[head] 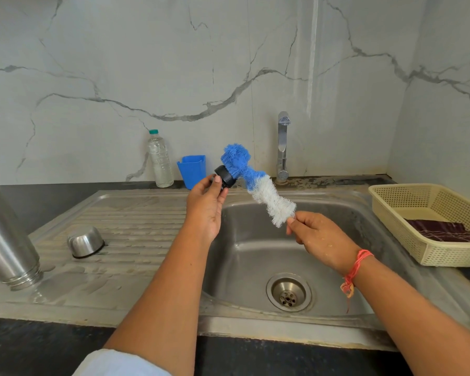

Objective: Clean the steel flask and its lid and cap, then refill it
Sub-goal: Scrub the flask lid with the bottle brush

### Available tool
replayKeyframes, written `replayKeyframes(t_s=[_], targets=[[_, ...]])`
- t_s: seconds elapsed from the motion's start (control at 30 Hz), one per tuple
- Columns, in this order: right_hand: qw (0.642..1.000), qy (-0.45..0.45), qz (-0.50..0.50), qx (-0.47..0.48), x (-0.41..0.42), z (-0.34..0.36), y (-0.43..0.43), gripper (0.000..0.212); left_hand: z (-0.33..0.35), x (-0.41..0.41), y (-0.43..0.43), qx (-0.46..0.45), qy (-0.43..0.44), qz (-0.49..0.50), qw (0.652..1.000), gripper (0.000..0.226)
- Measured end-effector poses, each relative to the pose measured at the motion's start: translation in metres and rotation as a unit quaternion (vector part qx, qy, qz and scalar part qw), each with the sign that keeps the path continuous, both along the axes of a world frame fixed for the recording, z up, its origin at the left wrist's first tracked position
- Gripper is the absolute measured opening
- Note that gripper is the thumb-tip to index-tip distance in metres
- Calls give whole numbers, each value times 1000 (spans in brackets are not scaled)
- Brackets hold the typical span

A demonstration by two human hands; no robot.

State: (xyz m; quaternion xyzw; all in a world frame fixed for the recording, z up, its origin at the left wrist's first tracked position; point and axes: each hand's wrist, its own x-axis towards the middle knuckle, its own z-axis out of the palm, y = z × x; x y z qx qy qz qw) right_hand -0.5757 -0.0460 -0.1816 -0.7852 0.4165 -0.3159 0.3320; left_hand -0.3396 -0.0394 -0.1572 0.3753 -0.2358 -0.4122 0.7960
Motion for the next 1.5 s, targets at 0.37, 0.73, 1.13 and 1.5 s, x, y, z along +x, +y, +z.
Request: replayKeyframes(t_s=[0.37, 0.73, 1.13, 1.5], targets=[[999, -13, 15, 37, -3, -1, -3, 34, -1, 4, 1, -1, 13, 3, 1000, 34], [998, -24, 22, 62, -3, 1, 0, 34, 1, 3, 2, -31, 28, -6, 999, 26], [981, -92, 55, 159, 1, 6, 8, 30, 0, 0, 0, -64, 185, -83, 977, 39], [961, -153, 68, 221, 5, 8, 12, 30, 0, -14, 2, -80, 147, -143, 975, 18]])
